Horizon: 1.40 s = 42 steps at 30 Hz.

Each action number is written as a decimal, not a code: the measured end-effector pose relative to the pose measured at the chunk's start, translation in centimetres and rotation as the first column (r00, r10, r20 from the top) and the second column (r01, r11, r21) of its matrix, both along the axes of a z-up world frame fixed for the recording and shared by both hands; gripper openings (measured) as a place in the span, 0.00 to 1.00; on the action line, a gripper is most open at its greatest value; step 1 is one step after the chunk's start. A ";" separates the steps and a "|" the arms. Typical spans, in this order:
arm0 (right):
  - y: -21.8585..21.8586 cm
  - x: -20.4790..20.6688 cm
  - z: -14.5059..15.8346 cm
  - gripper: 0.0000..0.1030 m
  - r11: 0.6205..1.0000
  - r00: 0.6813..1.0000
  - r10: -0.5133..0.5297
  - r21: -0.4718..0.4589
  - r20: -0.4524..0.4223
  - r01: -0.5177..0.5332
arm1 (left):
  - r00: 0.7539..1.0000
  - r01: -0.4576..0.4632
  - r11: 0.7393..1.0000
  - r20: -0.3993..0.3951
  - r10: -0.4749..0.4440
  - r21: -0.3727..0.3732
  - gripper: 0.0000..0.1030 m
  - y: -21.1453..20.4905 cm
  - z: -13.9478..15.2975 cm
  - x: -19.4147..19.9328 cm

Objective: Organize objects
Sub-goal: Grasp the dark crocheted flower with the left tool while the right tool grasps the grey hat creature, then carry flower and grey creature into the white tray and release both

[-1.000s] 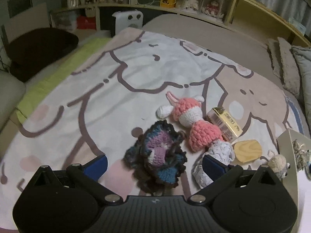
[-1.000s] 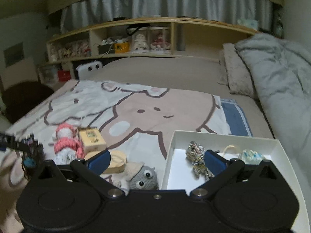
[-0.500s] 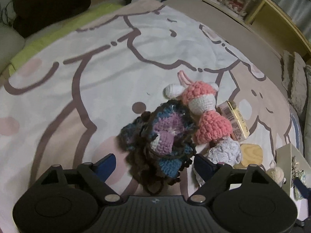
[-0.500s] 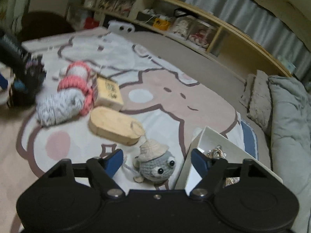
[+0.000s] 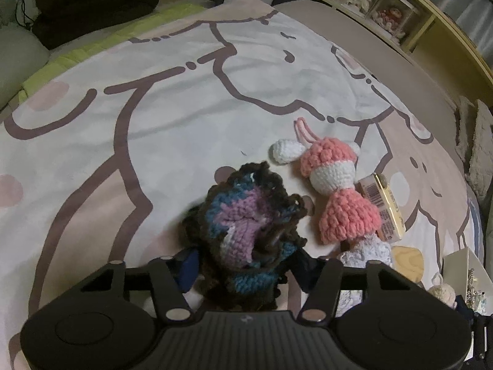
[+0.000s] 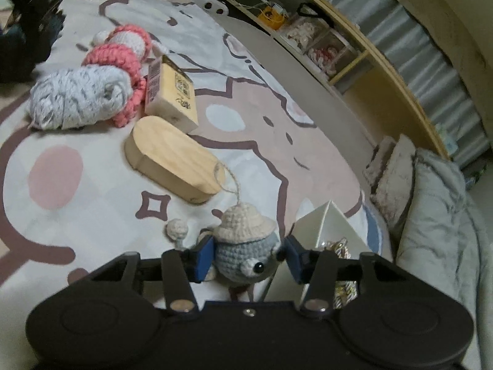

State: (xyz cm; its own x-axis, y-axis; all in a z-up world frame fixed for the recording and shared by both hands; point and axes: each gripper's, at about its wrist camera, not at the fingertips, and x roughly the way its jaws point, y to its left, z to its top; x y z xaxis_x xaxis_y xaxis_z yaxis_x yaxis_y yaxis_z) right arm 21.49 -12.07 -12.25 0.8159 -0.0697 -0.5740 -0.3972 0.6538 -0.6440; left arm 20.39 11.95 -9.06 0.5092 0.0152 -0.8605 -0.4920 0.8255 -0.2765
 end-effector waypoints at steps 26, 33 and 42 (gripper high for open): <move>-9.9 0.0 11.8 0.48 0.593 0.943 -0.165 0.735 -0.288 0.328 | 0.947 0.209 0.948 0.193 -0.257 0.239 0.53 -4.7 7.4 -2.7; -12.6 -1.0 14.1 0.47 0.538 0.948 -0.198 0.780 -0.251 0.319 | 0.908 0.289 0.917 0.226 -0.353 0.275 0.53 -7.4 9.2 -3.2; -18.6 -1.8 16.0 0.48 0.469 0.927 -0.312 0.816 -0.206 0.339 | 0.834 0.379 0.876 0.301 -0.463 0.298 0.53 -12.1 12.6 -2.4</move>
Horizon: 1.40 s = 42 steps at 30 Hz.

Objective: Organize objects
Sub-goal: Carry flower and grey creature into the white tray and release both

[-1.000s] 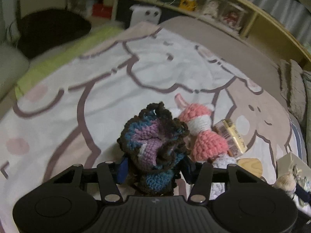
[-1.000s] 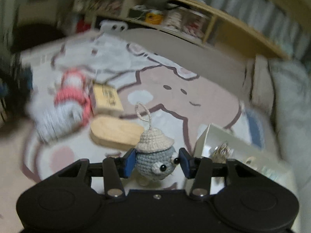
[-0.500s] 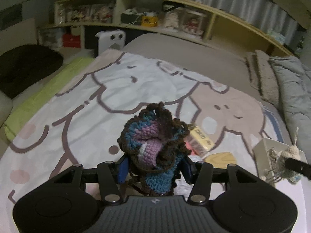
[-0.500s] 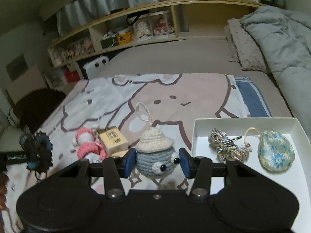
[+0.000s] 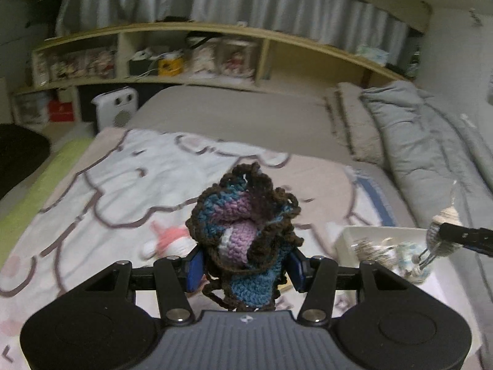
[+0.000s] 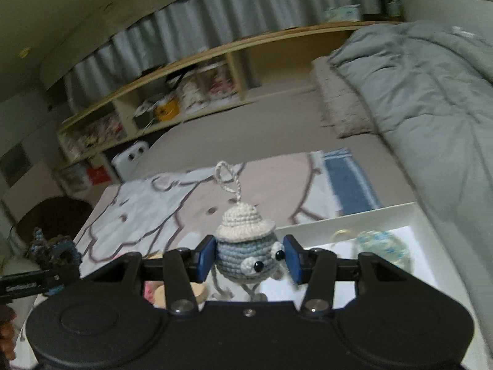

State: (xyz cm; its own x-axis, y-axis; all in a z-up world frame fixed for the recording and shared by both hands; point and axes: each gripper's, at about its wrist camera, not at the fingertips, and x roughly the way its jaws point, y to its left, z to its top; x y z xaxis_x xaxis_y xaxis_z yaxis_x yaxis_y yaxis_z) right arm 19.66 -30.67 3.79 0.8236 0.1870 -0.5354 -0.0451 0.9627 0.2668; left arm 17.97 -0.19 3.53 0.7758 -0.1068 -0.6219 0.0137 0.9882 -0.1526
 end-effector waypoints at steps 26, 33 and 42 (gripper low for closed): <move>-12.4 -1.2 -3.4 0.47 0.991 0.977 -0.131 -0.040 -0.167 0.126 | 0.881 0.456 0.890 -0.153 -0.447 0.021 0.53 -21.6 -4.3 3.1; -12.0 -0.5 -5.6 0.34 0.994 0.964 -0.069 -0.097 -0.258 0.045 | 0.848 0.473 0.880 -0.294 -0.441 0.043 0.53 -22.2 -8.5 5.2; -12.3 0.4 -7.5 0.34 0.993 0.947 -0.082 -0.109 -0.310 0.050 | 0.840 0.478 0.872 -0.343 -0.420 0.102 0.69 -22.9 -9.8 7.4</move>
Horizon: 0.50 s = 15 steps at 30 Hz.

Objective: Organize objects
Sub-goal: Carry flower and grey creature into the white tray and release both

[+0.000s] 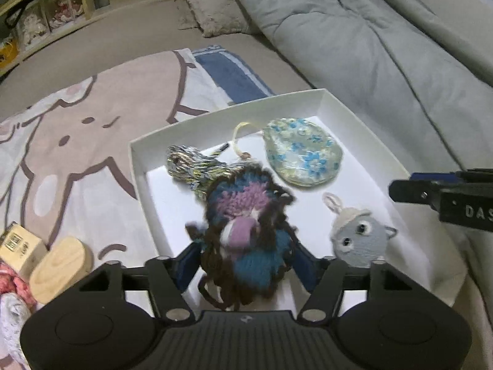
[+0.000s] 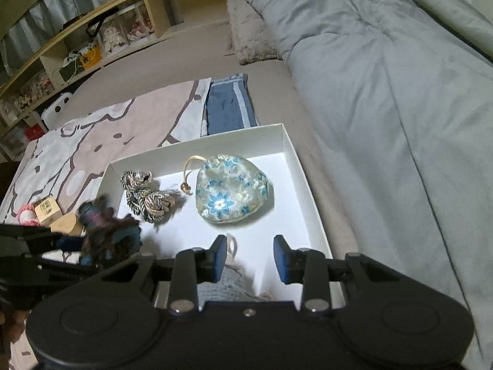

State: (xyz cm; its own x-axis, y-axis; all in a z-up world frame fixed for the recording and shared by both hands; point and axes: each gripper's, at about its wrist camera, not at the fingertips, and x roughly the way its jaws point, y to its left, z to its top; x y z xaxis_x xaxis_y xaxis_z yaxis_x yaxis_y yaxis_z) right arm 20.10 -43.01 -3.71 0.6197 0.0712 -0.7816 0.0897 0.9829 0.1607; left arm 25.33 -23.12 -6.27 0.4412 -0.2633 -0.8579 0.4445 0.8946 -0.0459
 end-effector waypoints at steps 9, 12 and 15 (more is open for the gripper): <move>2.4 -0.9 0.1 0.50 0.982 0.981 0.181 -0.037 -0.064 -0.183 | 1.000 -0.025 0.998 -0.003 0.025 -0.051 0.64 1.3 0.3 0.0; 4.0 -0.9 -0.9 0.55 0.961 0.962 0.245 -0.097 -0.124 -0.258 | 1.000 -0.012 0.998 -0.029 0.011 -0.061 0.53 0.8 -0.1 0.0; 4.4 -0.2 -2.6 0.46 0.957 0.954 0.240 -0.125 -0.178 -0.264 | 1.000 -0.016 0.999 -0.017 0.015 -0.030 0.47 0.4 -0.7 -0.1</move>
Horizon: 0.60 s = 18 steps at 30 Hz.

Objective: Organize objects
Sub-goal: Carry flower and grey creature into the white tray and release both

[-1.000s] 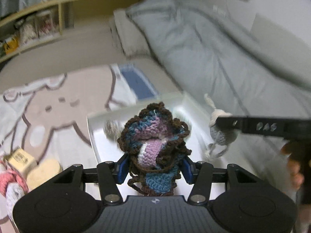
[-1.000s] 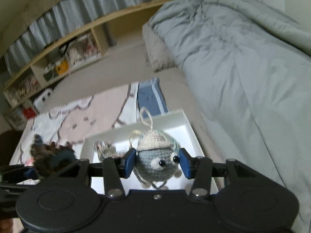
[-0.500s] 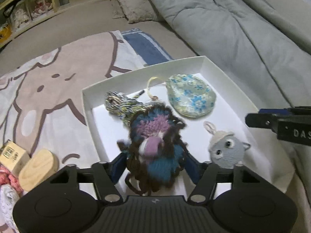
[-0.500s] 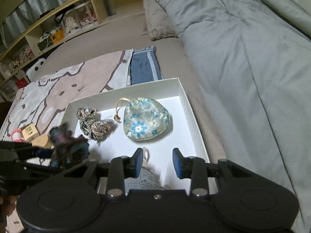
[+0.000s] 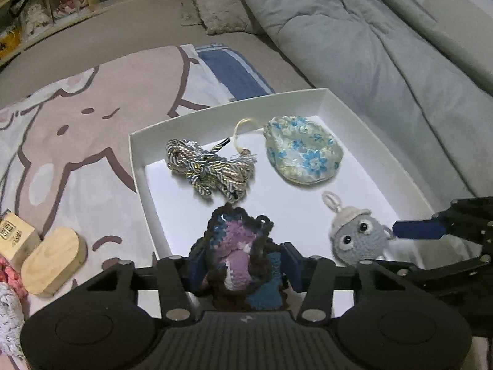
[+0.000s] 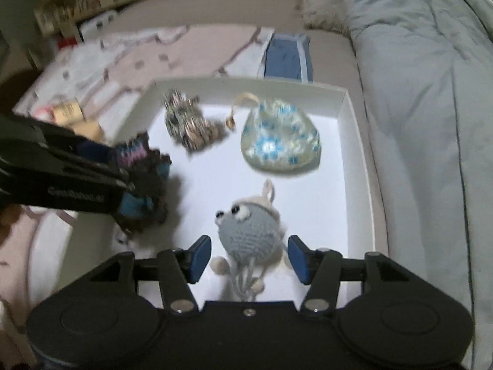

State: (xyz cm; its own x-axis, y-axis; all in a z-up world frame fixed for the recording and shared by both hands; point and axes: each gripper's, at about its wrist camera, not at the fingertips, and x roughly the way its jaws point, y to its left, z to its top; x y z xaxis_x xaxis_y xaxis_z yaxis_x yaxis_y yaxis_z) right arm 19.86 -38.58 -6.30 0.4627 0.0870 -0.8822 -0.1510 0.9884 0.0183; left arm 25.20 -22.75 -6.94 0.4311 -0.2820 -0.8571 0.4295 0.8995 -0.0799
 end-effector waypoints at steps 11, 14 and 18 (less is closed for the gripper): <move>-4.0 2.3 -1.4 0.31 0.966 0.960 -0.245 -0.057 0.136 0.254 | 0.997 -0.031 0.996 0.074 0.025 0.081 0.44 0.4 -0.3 1.3; -4.8 2.4 -1.4 0.31 0.962 0.956 -0.269 -0.017 0.120 0.273 | 0.997 -0.034 0.996 0.078 0.028 0.082 0.44 0.2 -0.3 1.7; -5.0 2.2 -0.8 0.37 0.957 0.952 -0.290 0.028 0.094 0.289 | 0.997 -0.038 0.997 0.066 0.033 0.072 0.60 0.3 0.3 1.4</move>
